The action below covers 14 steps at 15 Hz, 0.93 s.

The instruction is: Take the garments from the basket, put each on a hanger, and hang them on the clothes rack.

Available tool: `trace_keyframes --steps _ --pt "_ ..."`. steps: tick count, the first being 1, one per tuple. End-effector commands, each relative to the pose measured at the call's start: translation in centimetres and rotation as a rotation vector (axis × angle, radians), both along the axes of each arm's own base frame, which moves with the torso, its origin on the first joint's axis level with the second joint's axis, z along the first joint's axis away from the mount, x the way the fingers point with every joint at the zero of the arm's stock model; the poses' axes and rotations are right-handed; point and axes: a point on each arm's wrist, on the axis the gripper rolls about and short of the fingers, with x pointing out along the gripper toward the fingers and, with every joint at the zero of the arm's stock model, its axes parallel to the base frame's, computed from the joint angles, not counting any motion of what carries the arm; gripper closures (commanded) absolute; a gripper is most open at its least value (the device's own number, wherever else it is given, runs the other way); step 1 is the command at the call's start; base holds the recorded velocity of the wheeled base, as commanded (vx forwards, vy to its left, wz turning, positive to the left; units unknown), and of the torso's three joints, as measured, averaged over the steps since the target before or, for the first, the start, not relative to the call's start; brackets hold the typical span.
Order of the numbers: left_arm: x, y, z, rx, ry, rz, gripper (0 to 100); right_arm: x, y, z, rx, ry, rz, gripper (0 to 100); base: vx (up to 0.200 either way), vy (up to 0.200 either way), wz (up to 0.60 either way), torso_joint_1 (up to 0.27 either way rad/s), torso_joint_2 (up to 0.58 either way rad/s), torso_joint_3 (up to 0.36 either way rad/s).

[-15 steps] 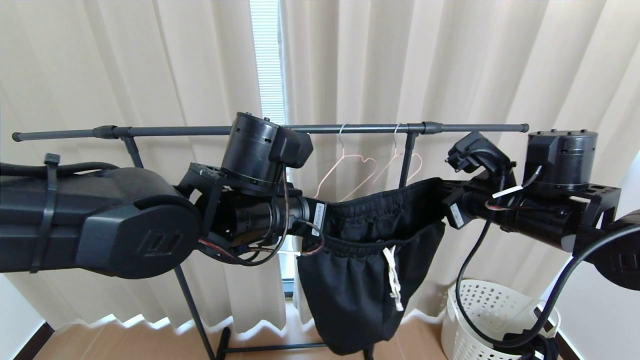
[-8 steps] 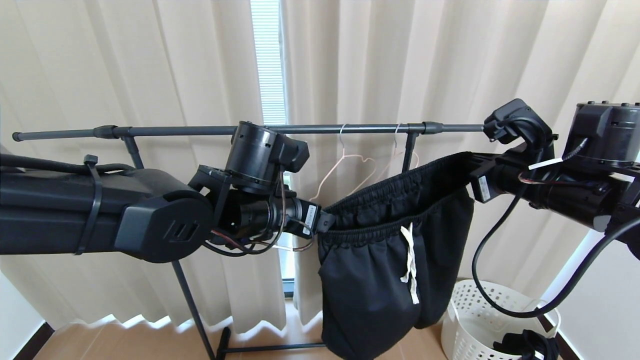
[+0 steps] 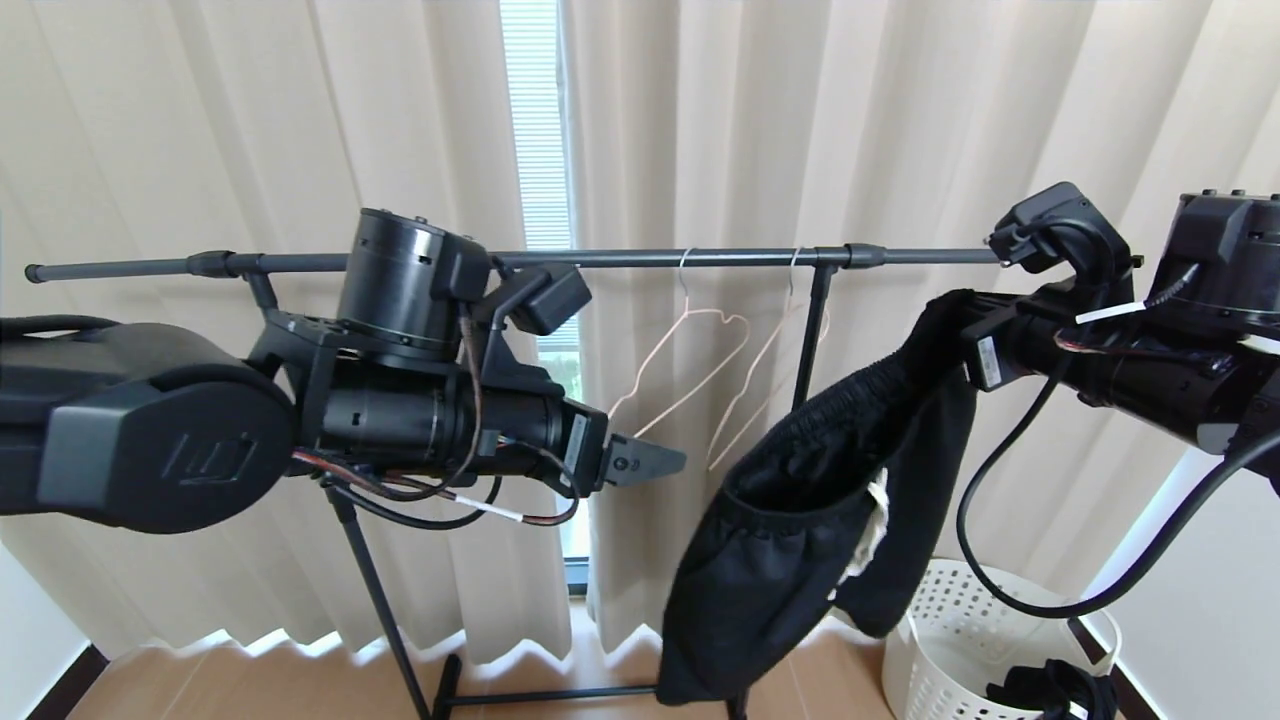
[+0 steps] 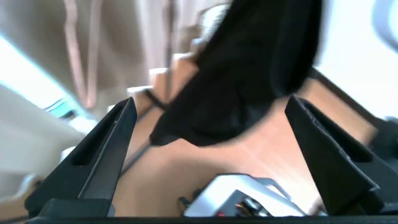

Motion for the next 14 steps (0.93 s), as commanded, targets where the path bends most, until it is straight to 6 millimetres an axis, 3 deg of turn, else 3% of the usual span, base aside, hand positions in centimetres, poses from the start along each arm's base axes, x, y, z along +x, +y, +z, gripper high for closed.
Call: trace_keyframes --steps 1,4,6,10,14 --pt "-0.8 1.4 1.4 -0.027 -0.035 0.022 0 -0.6 -0.5 1.0 0.007 -0.033 -0.011 100 0.0 0.0 0.0 0.0 0.0 0.0" --pt "-0.7 1.3 1.8 -0.028 -0.055 0.027 0 -1.3 -1.6 2.1 0.015 -0.071 -0.041 100 0.0 0.0 0.0 0.0 0.0 0.0" --pt "0.8 0.6 1.9 -0.004 -0.088 0.078 0 -2.3 -2.1 3.1 0.022 -0.106 -0.052 100 0.0 0.0 0.0 0.0 0.0 0.0" --pt "6.8 -2.1 0.3 0.098 -0.163 0.244 0 -2.3 -2.1 3.1 0.021 -0.106 -0.052 100 0.0 0.0 0.0 0.0 0.0 0.0" --pt "12.3 -3.7 -1.6 0.165 -0.24 0.301 0 -2.2 -2.1 2.9 0.019 -0.097 -0.05 100 0.0 0.0 0.0 0.0 0.0 0.0"
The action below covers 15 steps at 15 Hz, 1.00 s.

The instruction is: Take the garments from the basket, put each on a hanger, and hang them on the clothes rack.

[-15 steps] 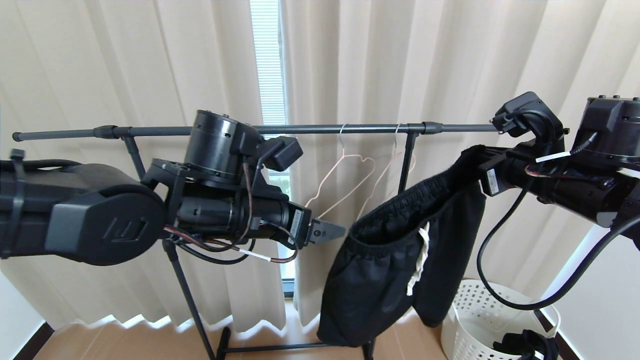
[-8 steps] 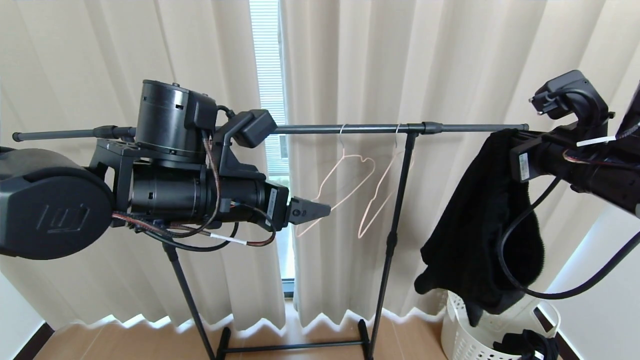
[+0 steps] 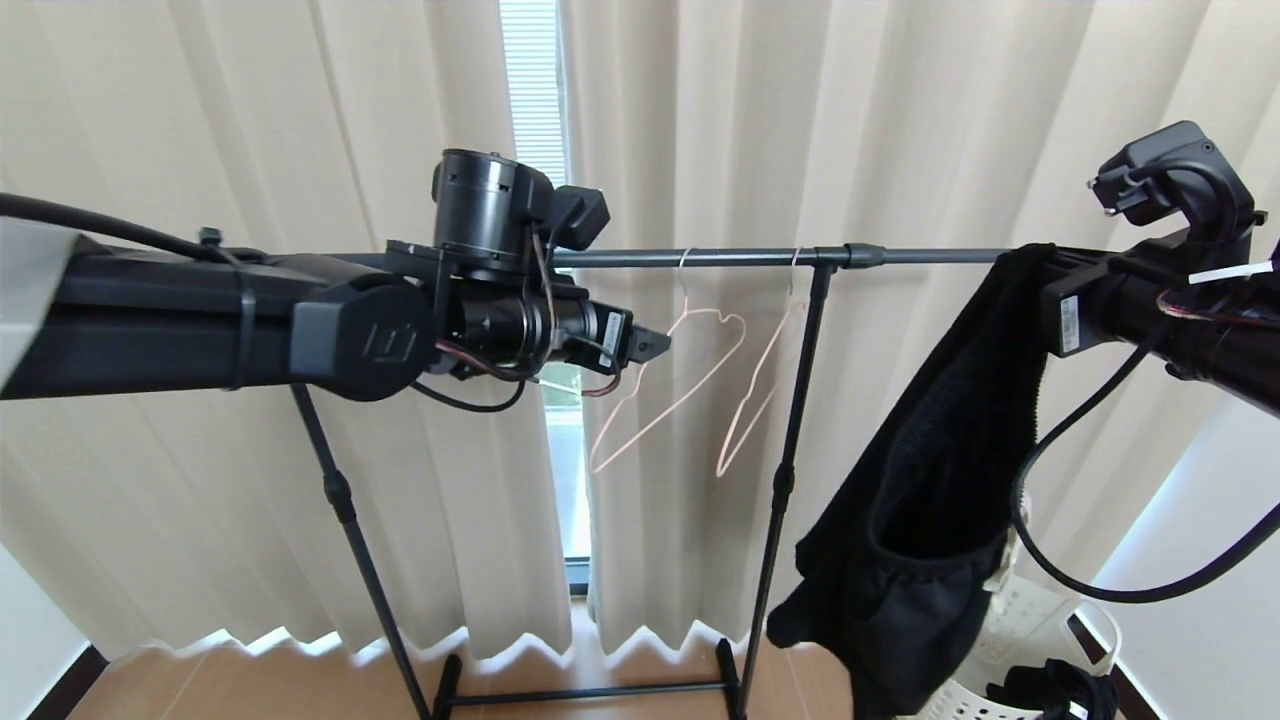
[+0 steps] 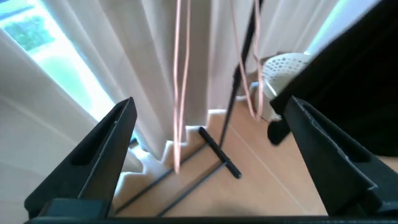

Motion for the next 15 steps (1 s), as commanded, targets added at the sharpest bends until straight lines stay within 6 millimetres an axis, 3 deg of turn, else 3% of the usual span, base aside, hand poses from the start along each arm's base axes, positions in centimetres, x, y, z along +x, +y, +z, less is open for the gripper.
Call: trace_keyframes --steps 1,6,15 --pt "4.6 -1.1 -3.7 0.058 0.007 0.036 0 0.1 0.1 -0.1 -0.001 0.003 0.001 100 0.0 0.0 0.0 0.0 0.0 0.0" --pt "7.6 -2.6 -7.1 0.092 0.038 0.065 0 0.1 0.1 -0.2 -0.002 0.007 0.003 100 0.0 0.0 0.0 0.0 0.0 0.0" --pt "9.5 -3.9 -10.9 0.123 0.075 0.073 0 0.1 0.1 -0.1 -0.008 0.004 0.003 100 0.0 0.0 0.0 0.0 0.0 0.0"
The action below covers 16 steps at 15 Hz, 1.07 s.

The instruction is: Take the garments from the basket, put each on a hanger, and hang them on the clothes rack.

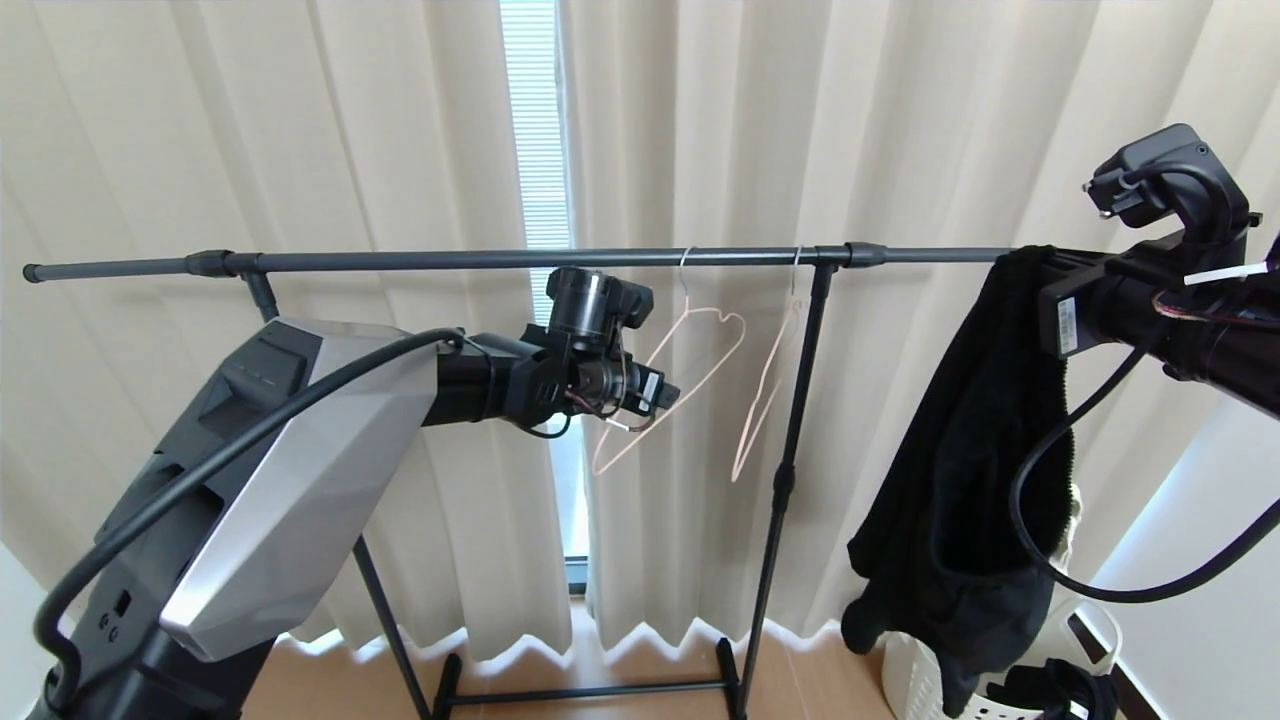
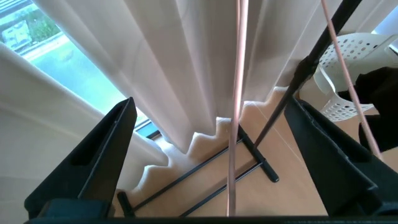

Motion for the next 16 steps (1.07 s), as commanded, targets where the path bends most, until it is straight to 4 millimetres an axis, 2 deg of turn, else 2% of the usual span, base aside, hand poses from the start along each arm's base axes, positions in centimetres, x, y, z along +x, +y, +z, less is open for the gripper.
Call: trace_keyframes --steps 1,3,4,13,16 --pt "0.3 -0.1 -1.0 0.011 0.015 0.003 0 0.1 0.0 -0.1 -0.001 0.002 0.001 100 0.0 0.0 0.0 0.0 0.0 0.0" --pt "0.4 -0.1 -1.5 0.019 0.023 0.012 0 0.1 0.0 -0.1 -0.001 0.002 0.001 100 0.0 0.0 0.0 0.0 0.0 0.0" --pt "0.3 0.0 -1.5 0.026 0.035 0.012 100 0.1 0.0 -0.1 -0.001 0.002 0.001 100 0.0 0.0 0.0 0.0 0.0 0.0" --pt "0.4 -0.1 -1.1 0.025 0.028 0.038 100 0.0 0.0 -0.1 -0.001 0.002 0.001 100 0.0 0.0 0.0 0.0 0.0 0.0" --pt "-0.2 0.2 1.2 0.016 -0.01 0.058 100 0.0 0.0 -0.1 -0.001 0.004 0.001 100 0.0 0.0 0.0 0.0 0.0 0.0"
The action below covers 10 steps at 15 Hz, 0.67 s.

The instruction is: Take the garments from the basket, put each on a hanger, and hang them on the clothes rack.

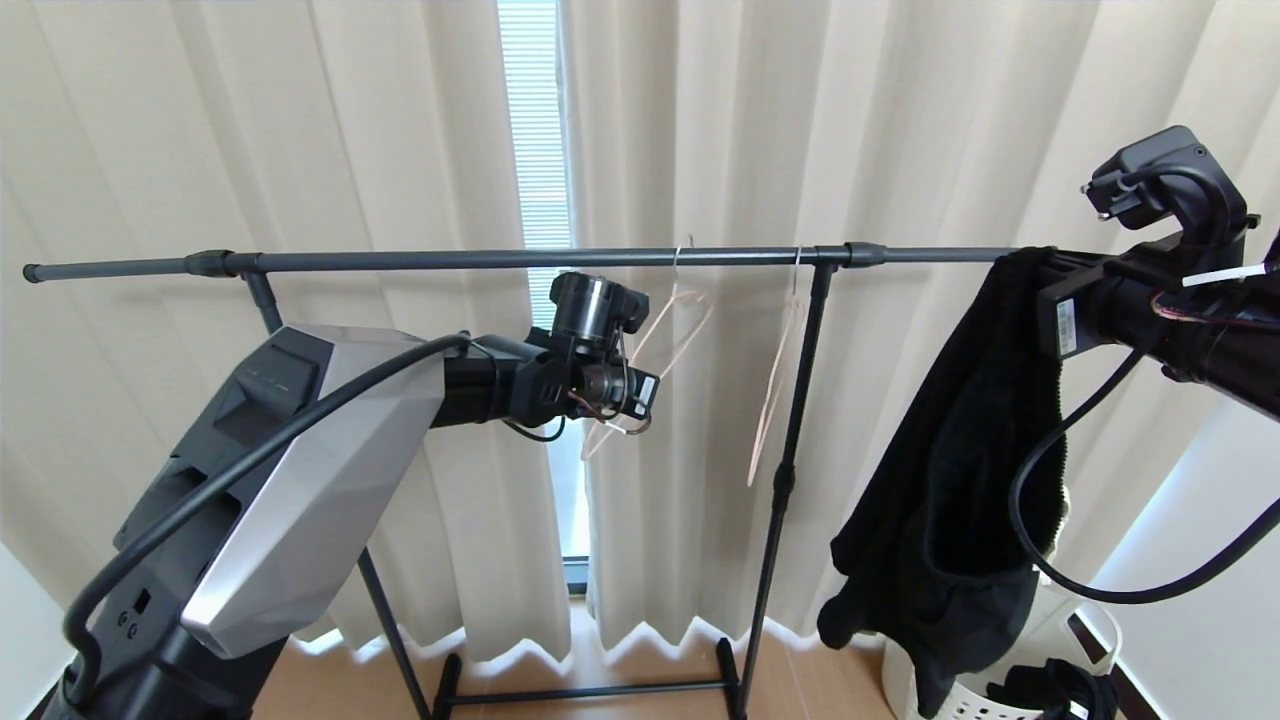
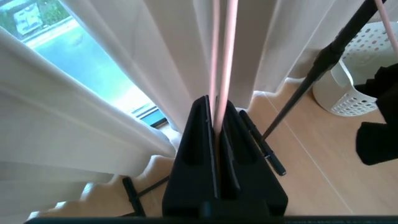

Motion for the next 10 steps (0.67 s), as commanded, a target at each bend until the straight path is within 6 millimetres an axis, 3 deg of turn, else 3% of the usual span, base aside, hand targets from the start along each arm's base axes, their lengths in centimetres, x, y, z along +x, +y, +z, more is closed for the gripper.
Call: trace_keyframes --steps 1,2,6,10 --pt "-0.6 0.2 1.9 -0.017 -0.028 -0.001 100 0.0 0.0 0.0 -0.001 0.0 0.001 100 0.0 0.0 0.0 0.0 0.0 0.0" --pt "-1.5 0.2 3.1 -0.022 -0.038 -0.011 100 -0.2 0.0 -0.1 -0.001 0.003 0.001 100 0.0 0.0 0.0 0.0 0.0 0.0" --pt "-4.1 0.5 4.1 -0.008 -0.006 -0.023 100 -0.9 -0.2 0.0 0.0 -0.003 0.001 100 0.0 0.0 0.0 0.0 0.0 0.0" --pt "-7.0 1.7 6.4 -0.035 0.006 -0.02 100 -1.4 -0.2 0.3 0.002 -0.015 0.001 100 0.0 0.0 0.0 0.0 0.0 0.0"
